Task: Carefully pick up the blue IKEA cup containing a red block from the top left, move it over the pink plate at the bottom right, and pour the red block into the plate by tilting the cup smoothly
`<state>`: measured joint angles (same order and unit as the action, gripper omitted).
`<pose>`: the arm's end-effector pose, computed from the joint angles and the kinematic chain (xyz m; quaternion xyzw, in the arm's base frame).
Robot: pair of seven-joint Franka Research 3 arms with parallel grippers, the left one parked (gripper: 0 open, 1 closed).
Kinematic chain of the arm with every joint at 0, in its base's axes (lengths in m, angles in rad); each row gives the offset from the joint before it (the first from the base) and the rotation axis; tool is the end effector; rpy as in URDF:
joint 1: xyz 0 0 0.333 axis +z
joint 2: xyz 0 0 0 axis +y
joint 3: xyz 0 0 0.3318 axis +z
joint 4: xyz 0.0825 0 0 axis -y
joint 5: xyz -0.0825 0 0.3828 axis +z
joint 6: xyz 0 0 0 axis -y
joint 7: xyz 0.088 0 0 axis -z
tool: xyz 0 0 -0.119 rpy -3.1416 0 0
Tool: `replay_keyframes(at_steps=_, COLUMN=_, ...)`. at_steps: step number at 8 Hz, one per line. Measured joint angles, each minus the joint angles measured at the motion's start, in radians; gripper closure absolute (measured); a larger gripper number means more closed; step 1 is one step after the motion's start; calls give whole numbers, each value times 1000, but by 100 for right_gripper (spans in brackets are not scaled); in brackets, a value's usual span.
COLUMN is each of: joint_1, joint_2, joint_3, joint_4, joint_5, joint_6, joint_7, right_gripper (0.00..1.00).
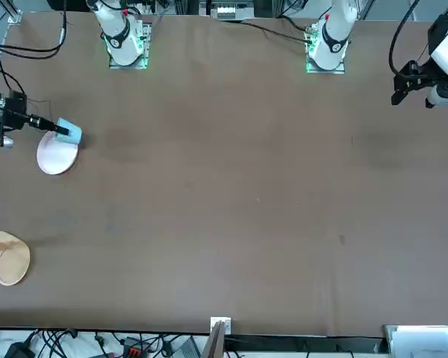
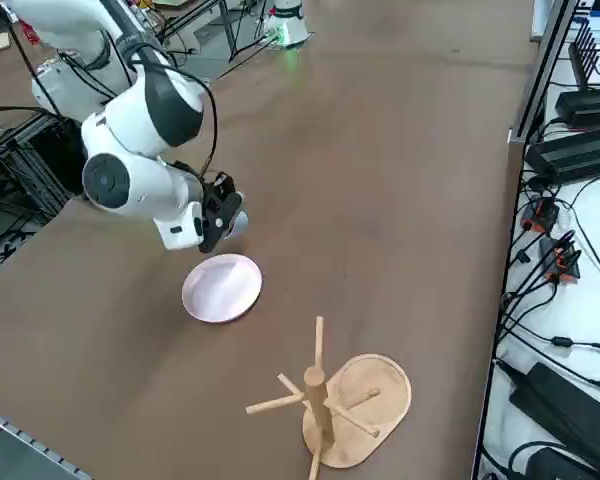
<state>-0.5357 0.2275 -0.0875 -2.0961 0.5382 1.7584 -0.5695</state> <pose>0.4454 -0.2561 0.2983 -0.9247 0.1468 0.0935 0.3386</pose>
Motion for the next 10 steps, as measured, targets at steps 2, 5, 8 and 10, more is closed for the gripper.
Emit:
replay_keyframes(at_steps=2, joint_1=-44, joint_2=49, joint_3=0, joint_4=62, joint_5=59, joint_6=-99, joint_7=-60, right_gripper=97)
replay_keyframes(at_steps=5, joint_1=-92, joint_2=124, joint_3=0, joint_4=119, joint_5=140, joint_6=-212, joint_7=-168, right_gripper=97)
replay_keyframes(at_steps=8, joint_1=-135, joint_2=198, joint_3=0, joint_4=173, joint_5=165, joint_6=-283, joint_7=-254, right_gripper=97)
replay_keyframes(at_steps=10, joint_1=-157, joint_2=230, joint_3=0, joint_4=200, joint_5=171, joint_6=-321, joint_7=-302, right_gripper=97)
